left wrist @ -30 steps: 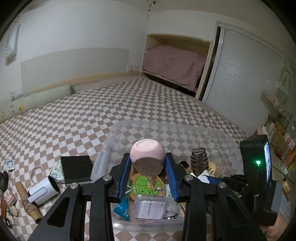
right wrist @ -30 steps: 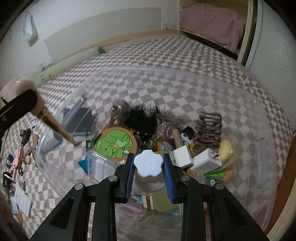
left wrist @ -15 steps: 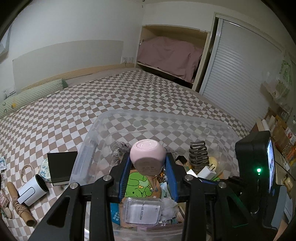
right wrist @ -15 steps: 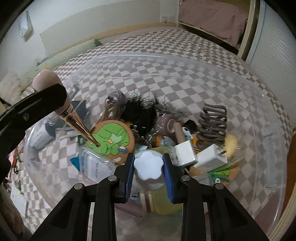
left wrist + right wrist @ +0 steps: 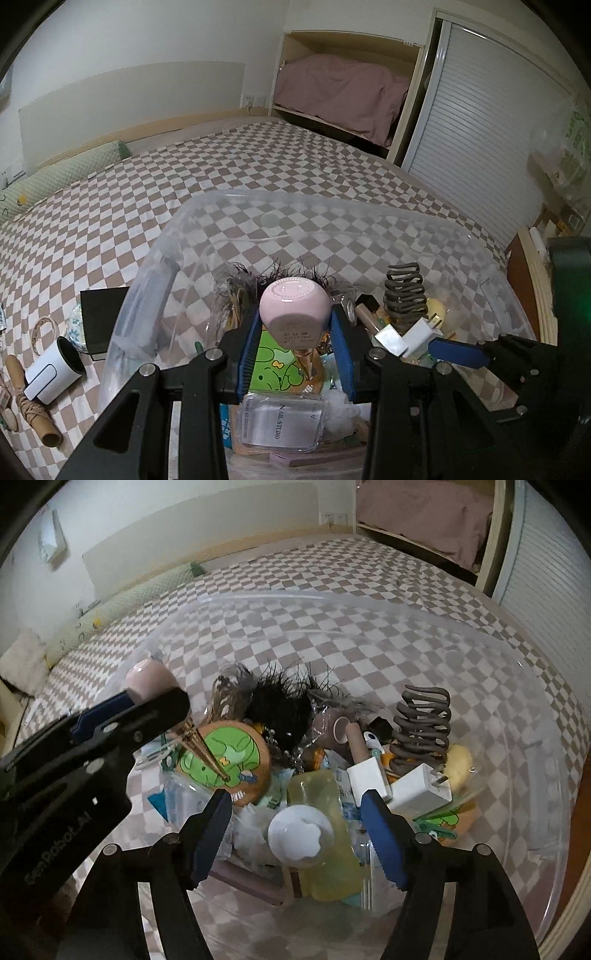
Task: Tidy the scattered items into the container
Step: 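Lower the pink bottle and white cap with both tools into the clear box, then open both tools to release the pink bottle and white cap into the box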
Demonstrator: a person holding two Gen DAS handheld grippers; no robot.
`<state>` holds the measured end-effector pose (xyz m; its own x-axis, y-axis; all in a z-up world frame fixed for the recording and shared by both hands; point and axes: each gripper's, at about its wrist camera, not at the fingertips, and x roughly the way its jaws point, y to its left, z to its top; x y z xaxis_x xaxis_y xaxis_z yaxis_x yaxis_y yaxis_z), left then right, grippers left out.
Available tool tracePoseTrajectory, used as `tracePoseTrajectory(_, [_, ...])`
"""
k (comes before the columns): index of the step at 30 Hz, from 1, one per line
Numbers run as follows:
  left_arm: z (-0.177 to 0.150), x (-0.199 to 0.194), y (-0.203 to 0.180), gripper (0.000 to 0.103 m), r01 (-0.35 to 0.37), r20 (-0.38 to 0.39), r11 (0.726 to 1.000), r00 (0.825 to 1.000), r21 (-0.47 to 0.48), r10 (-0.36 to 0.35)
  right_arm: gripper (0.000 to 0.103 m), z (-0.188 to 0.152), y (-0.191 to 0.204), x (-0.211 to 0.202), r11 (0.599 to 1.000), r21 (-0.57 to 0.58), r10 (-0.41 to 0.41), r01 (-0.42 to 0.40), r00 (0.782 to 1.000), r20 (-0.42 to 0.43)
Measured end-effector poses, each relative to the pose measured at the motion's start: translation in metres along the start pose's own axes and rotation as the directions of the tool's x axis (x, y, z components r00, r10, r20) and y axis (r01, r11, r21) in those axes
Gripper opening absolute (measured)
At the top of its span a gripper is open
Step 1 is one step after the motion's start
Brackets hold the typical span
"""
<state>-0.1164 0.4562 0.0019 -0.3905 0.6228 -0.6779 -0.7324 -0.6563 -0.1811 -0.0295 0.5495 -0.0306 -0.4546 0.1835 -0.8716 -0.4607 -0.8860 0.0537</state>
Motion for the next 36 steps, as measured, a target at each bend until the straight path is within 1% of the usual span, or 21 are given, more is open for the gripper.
tracePoseTrajectory(4, [-0.001, 0.005, 0.004, 0.037, -0.017, -0.012, 1.000, 1.000, -0.019, 0.017, 0.073, 0.000, 0.002, 0.001, 1.000, -0.018, -0.008, 0.008, 1.000, -0.002])
tracePoseTrajectory(8, [-0.005, 0.007, 0.010, 0.037, -0.037, -0.019, 0.999, 0.999, -0.031, 0.037, 0.073, 0.001, 0.001, 0.002, 1.000, -0.017, 0.000, 0.000, 1.000, -0.010])
tracePoseTrajectory(9, [-0.005, 0.006, 0.012, 0.039, -0.043, -0.016, 0.998, 0.999, -0.035, 0.042, 0.073, 0.001, 0.001, 0.002, 1.000, -0.017, 0.002, -0.002, 1.000, -0.010])
tracePoseTrajectory(10, [-0.004, 0.005, 0.014, 0.053, -0.047, -0.010, 0.998, 0.999, -0.043, 0.047, 0.073, 0.001, 0.000, 0.002, 1.000, -0.016, 0.003, -0.003, 1.000, -0.011])
tracePoseTrajectory(12, [-0.003, 0.001, 0.018, 0.072, -0.052, 0.007, 0.997, 0.999, -0.064, 0.052, 0.073, 0.001, 0.000, 0.002, 1.000, -0.014, 0.006, -0.007, 1.000, -0.014])
tracePoseTrajectory(14, [-0.003, -0.001, 0.021, 0.072, -0.056, 0.018, 0.996, 0.998, -0.074, 0.058, 0.072, 0.001, 0.000, 0.002, 1.000, -0.010, 0.010, -0.011, 1.000, -0.017])
tracePoseTrajectory(21, [-0.005, 0.000, 0.022, 0.072, -0.081, 0.003, 0.995, 0.997, -0.065, 0.081, 0.072, 0.002, -0.001, 0.002, 1.000, -0.001, 0.007, -0.007, 1.000, -0.013])
tracePoseTrajectory(22, [-0.005, 0.001, 0.021, 0.073, -0.085, 0.000, 0.994, 0.996, -0.063, 0.085, 0.072, 0.002, -0.001, 0.002, 1.000, -0.001, 0.003, -0.003, 1.000, -0.011])
tracePoseTrajectory(23, [-0.005, 0.001, 0.021, 0.075, -0.088, -0.002, 0.994, 0.996, -0.063, 0.088, 0.073, 0.002, -0.002, 0.002, 1.000, 0.000, -0.002, 0.002, 1.000, -0.009])
tracePoseTrajectory(25, [-0.004, -0.001, 0.021, 0.089, -0.097, 0.001, 0.994, 0.995, -0.059, 0.097, 0.072, 0.002, -0.002, 0.002, 1.000, 0.001, -0.010, 0.010, 1.000, -0.005])
tracePoseTrajectory(27, [-0.003, -0.004, 0.020, 0.094, -0.106, 0.012, 0.993, 0.994, -0.053, 0.106, 0.072, 0.002, -0.003, 0.002, 1.000, 0.002, -0.019, 0.019, 1.000, -0.002])
tracePoseTrajectory(30, [-0.002, -0.009, 0.022, 0.096, -0.103, 0.025, 0.993, 0.994, -0.062, 0.105, 0.073, 0.001, -0.005, 0.001, 0.999, 0.008, -0.044, 0.044, 0.999, 0.012])
tracePoseTrajectory(31, [-0.002, -0.010, 0.023, 0.099, -0.103, 0.030, 0.992, 0.994, -0.067, 0.105, 0.077, 0.001, -0.007, 0.000, 0.998, 0.012, -0.055, 0.055, 0.998, 0.020])
tracePoseTrajectory(32, [-0.002, -0.012, 0.024, 0.101, -0.105, 0.035, 0.992, 0.994, -0.071, 0.108, 0.088, 0.001, -0.008, -0.001, 0.998, 0.017, -0.066, 0.065, 0.997, 0.027])
tracePoseTrajectory(34, [-0.002, -0.015, 0.026, 0.103, -0.110, 0.043, 0.991, 0.993, -0.075, 0.114, 0.101, 0.001, -0.011, -0.003, 0.996, 0.023, -0.084, 0.083, 0.995, 0.053])
tracePoseTrajectory(36, [-0.002, -0.018, 0.026, 0.103, -0.120, 0.046, 0.990, 0.991, -0.069, 0.123, 0.102, 0.001, -0.013, -0.005, 0.996, 0.028, -0.088, 0.086, 0.994, 0.063])
